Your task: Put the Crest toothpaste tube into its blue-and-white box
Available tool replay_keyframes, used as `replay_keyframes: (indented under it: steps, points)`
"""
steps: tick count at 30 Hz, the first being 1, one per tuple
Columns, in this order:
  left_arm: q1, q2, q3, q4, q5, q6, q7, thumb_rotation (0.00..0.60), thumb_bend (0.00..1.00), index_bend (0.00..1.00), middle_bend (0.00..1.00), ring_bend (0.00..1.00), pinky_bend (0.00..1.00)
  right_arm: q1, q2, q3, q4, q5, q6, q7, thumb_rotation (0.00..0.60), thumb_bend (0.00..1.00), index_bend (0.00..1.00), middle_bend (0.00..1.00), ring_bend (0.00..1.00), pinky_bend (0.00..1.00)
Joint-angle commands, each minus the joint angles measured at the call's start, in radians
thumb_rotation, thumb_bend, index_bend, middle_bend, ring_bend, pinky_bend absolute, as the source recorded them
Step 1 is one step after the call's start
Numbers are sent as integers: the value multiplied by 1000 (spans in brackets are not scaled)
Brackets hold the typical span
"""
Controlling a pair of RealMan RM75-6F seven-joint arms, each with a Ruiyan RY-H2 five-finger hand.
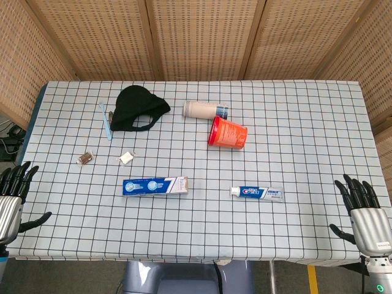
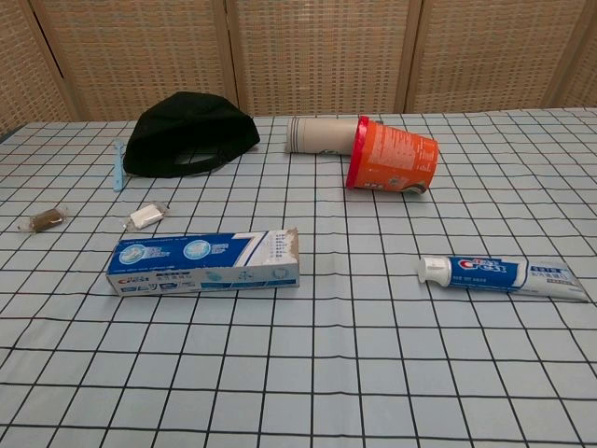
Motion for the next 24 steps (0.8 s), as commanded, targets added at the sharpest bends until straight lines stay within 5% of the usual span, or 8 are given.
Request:
replay_keyframes:
  steps: [1, 10, 16, 24]
  points:
    - [0, 0, 0, -1, -1, -1, -1, 600, 0, 0, 0, 0, 0, 1, -2, -1, 2, 0, -2, -2, 600, 0, 24, 0, 0, 0]
    - [-10, -12, -12, -5, -22, -16, 24, 600, 0, 0, 0, 0, 0, 137, -15, 40, -48, 70, -228, 47, 600, 0, 73, 74, 40, 8]
    - [-35, -45, -30, 10, -78, -64, 70, 600, 0, 0, 0, 0, 0, 269, -161, 111, 25, 237, -405, -97, 600, 4, 319, 357, 309, 316]
    - [-60, -74, -42, 35, -123, -107, 106, 600, 0, 0, 0, 0, 0, 347, -304, 142, 97, 382, -485, -213, 600, 84, 401, 423, 373, 377]
